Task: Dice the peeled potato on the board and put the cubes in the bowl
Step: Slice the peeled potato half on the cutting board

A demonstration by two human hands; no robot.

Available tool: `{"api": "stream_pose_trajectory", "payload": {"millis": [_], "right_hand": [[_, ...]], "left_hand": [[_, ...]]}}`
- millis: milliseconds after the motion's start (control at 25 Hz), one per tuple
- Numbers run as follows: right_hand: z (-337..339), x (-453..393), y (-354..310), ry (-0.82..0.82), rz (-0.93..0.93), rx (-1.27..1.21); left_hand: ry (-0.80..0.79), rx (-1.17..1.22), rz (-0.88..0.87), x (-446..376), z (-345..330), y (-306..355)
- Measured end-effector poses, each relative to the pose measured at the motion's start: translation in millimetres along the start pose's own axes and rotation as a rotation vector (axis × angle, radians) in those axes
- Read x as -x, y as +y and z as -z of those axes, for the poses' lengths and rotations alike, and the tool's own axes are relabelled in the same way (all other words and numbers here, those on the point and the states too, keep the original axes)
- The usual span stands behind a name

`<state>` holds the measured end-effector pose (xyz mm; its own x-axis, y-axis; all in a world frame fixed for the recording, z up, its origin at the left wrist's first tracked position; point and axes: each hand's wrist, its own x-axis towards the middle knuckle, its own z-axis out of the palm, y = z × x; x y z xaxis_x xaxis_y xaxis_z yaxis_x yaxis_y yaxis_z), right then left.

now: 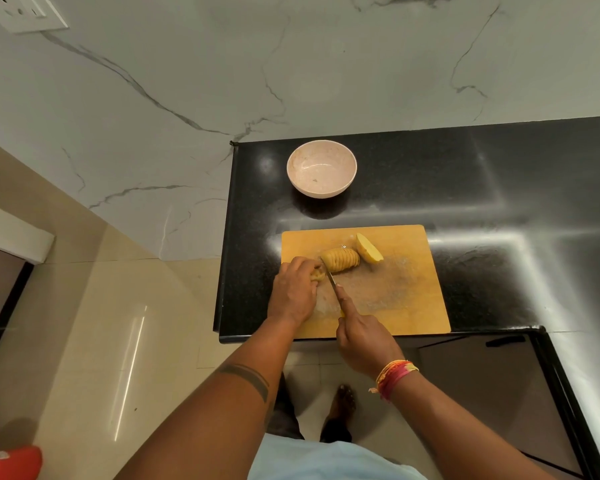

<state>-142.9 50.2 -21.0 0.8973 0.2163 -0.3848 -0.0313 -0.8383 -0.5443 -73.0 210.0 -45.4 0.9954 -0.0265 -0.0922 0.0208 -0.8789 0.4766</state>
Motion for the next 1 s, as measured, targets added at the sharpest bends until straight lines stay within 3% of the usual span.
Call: {"api": "stream_pose_trajectory", "payload": {"millis": [200,520,1000], "right_hand": [[-6.6,-7.2,-2.3,-0.027,0.009,0.003],[-14.7,-5.6,-8.6,0.001,-0.02,-0.038],[-18.3,-16.6,-13.1,0.009,-0.022,-0.025]], "left_hand": [[0.032,0.106,0.171,3.8,-3.7,6.3],[-0.086,0.005,0.062,-14.8,12.0,0.2],[-0.014,0.06,0.068,-7.7,7.9,-6.3]]}}
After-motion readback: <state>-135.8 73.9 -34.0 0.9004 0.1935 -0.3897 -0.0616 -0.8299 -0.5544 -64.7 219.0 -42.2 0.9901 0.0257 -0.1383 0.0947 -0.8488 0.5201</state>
